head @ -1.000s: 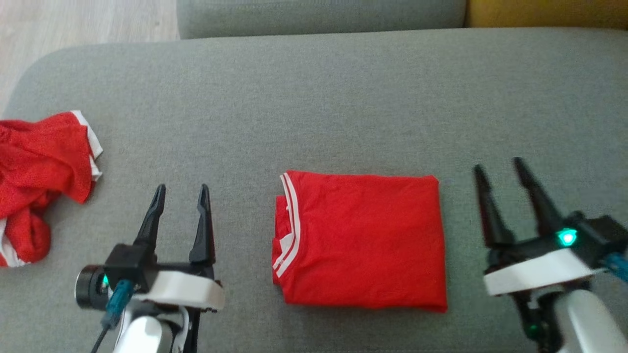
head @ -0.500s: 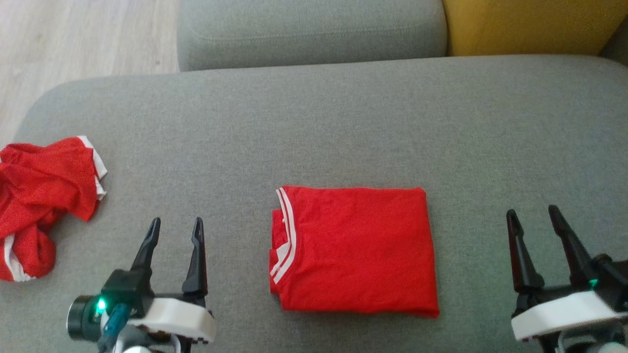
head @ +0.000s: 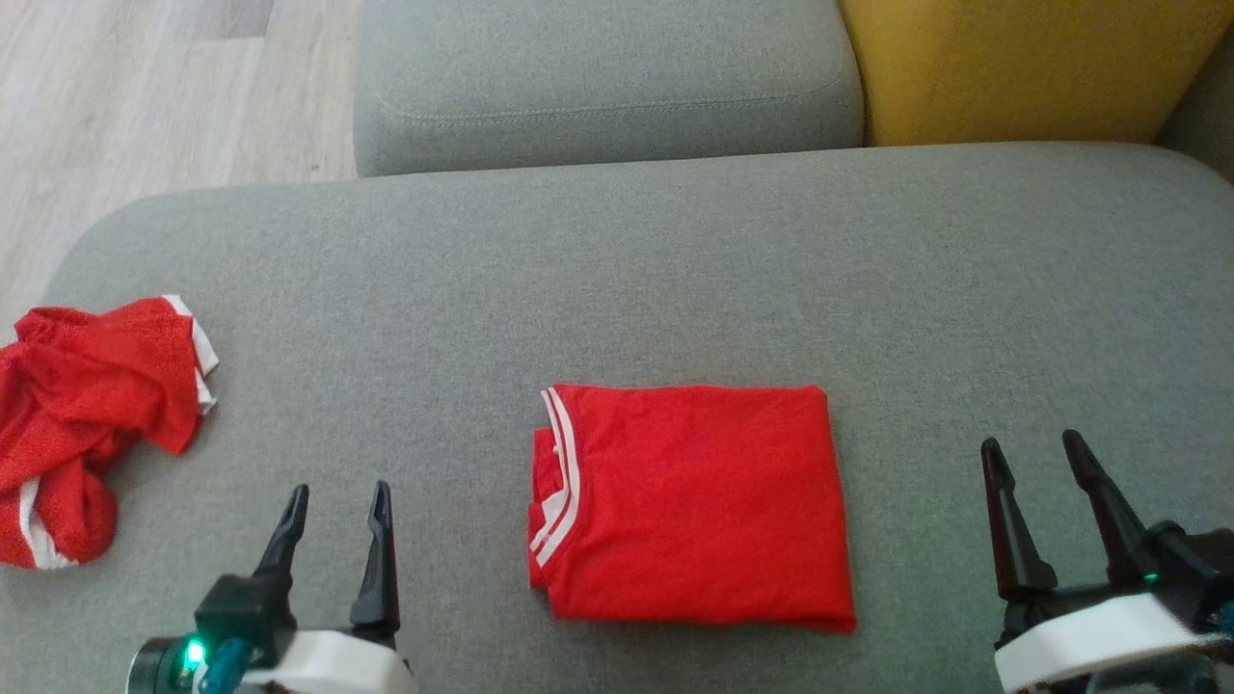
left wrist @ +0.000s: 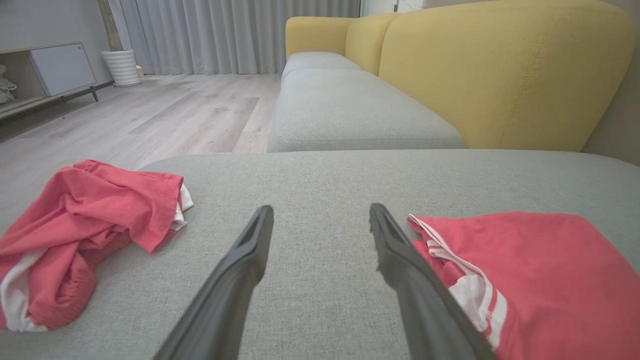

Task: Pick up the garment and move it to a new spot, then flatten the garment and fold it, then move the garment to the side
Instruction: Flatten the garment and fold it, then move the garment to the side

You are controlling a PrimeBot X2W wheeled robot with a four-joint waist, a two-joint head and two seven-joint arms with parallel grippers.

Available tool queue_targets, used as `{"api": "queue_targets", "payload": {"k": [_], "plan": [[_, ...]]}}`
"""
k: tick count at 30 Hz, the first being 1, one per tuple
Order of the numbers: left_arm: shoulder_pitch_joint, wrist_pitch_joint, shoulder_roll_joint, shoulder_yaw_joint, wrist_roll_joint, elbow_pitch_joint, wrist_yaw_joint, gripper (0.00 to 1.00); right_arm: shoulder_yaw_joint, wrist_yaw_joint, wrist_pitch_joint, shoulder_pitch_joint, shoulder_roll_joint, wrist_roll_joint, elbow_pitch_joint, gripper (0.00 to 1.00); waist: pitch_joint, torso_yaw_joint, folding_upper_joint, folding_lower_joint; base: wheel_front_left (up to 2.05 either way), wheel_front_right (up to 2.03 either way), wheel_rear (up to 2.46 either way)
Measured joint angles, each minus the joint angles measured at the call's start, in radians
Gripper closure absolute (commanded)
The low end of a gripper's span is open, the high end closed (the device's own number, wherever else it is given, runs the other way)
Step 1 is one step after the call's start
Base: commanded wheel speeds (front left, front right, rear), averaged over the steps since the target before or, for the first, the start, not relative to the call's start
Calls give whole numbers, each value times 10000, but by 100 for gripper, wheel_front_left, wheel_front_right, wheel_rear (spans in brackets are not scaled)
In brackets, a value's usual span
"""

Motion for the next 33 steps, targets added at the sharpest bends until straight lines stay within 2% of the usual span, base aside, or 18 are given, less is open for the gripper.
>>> {"api": "queue_targets", "payload": {"k": [28, 33], "plan": [[189, -13, 6, -33, -190, -13, 92, 0, 25, 0, 0, 11, 15, 0, -104, 0, 108, 79, 0, 0, 0, 0, 0], [29, -100, -12, -71, -190, -151, 121, 0, -56, 0, 109, -16, 12, 0, 349, 0, 380, 304, 0, 0, 0, 0, 0]]}}
